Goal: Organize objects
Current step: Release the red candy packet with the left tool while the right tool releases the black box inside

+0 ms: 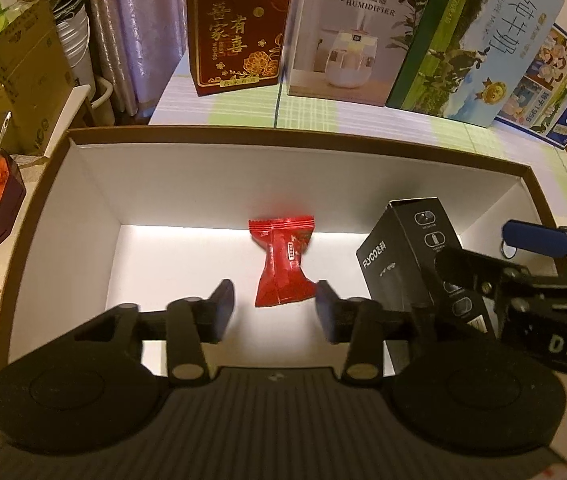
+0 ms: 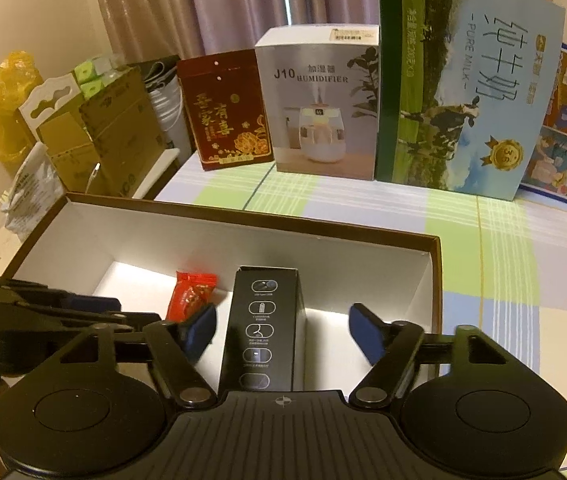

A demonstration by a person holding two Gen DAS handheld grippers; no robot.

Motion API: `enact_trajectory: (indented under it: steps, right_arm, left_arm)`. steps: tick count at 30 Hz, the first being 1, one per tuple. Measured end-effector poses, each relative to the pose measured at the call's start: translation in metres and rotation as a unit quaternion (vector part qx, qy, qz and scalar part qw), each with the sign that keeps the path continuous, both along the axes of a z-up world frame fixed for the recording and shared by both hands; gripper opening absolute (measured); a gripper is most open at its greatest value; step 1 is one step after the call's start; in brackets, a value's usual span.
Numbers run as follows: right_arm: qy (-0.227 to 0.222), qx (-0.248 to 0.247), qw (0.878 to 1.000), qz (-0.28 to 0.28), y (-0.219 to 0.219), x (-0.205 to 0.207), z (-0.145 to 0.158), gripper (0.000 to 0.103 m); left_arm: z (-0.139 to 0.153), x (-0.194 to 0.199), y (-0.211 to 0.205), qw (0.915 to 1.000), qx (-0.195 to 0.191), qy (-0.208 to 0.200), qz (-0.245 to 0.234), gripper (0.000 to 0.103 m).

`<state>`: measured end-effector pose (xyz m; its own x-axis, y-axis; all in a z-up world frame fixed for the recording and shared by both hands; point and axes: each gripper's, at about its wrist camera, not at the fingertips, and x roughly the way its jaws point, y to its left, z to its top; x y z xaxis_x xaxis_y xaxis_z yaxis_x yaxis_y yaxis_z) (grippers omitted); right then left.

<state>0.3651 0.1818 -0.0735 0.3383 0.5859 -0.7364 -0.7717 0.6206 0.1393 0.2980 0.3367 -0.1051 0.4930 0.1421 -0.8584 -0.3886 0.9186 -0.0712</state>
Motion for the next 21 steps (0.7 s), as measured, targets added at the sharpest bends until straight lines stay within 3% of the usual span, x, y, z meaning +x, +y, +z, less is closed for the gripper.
enact_trajectory:
  steps: [3,10,17,21]
  right_arm:
    - [-0.004,0.001,1.000,0.007,-0.004,-0.004,0.004,0.085]
    - [-0.011,0.008,1.000,0.012,-0.018,-0.012,0.015,0.101]
    - [-0.001,0.018,1.000,0.010,-0.035,-0.021,0.025,0.101]
    - [0.001,0.022,1.000,0.003,-0.046,-0.029,0.031,0.101]
  left_arm:
    - [0.006,-0.007,0.001,0.9999,0.009,-0.002,0.006,0.061]
    - [0.024,-0.027,0.003,0.9995,0.024,-0.010,0.016,0.076]
    - [0.044,-0.050,0.001,0.9990,0.022,-0.032,0.022,0.088]
    - [0.053,-0.064,-0.005,0.9985,0.023,-0.044,0.025,0.088]
